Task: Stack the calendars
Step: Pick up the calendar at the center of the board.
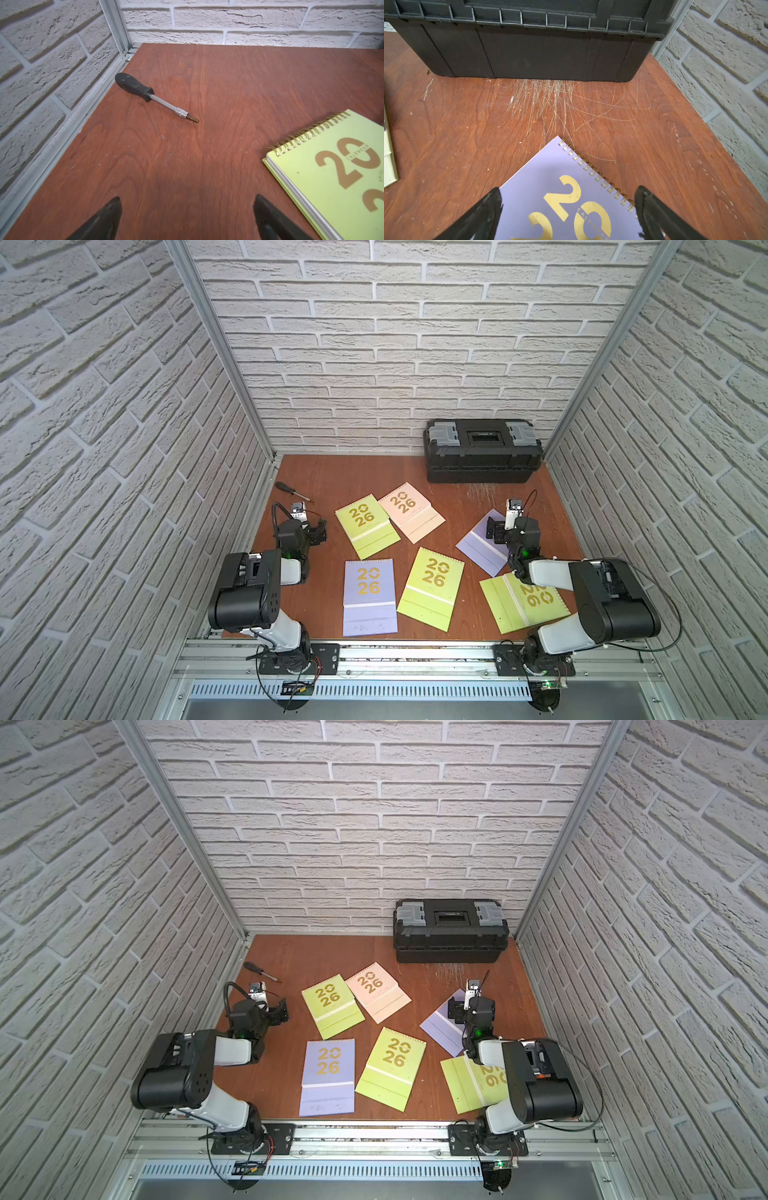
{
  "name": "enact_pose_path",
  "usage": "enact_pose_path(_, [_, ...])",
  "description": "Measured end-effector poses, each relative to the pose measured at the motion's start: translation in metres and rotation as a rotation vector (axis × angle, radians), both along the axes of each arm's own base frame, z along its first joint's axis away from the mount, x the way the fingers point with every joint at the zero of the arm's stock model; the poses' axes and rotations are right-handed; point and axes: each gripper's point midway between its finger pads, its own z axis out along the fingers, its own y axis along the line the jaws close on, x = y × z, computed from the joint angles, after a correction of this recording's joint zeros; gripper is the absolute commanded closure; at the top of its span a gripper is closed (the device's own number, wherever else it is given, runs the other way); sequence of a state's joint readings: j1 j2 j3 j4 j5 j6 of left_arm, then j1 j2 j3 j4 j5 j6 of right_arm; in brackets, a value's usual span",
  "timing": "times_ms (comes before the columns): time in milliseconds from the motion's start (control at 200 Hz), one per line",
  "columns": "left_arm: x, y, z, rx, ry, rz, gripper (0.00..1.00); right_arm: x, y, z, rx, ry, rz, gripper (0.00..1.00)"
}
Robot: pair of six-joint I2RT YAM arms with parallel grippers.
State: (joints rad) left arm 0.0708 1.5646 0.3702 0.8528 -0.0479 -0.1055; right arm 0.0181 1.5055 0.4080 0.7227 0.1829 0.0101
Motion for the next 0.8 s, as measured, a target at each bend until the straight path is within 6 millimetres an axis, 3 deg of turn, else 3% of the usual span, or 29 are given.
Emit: enact_pose_path(800, [-0.0019, 0.0021, 0.0011, 0.027, 0.014, 0.036, 0.02, 0.0016, 0.0007, -0.0017, -0.001, 0.036, 0.004, 0.01])
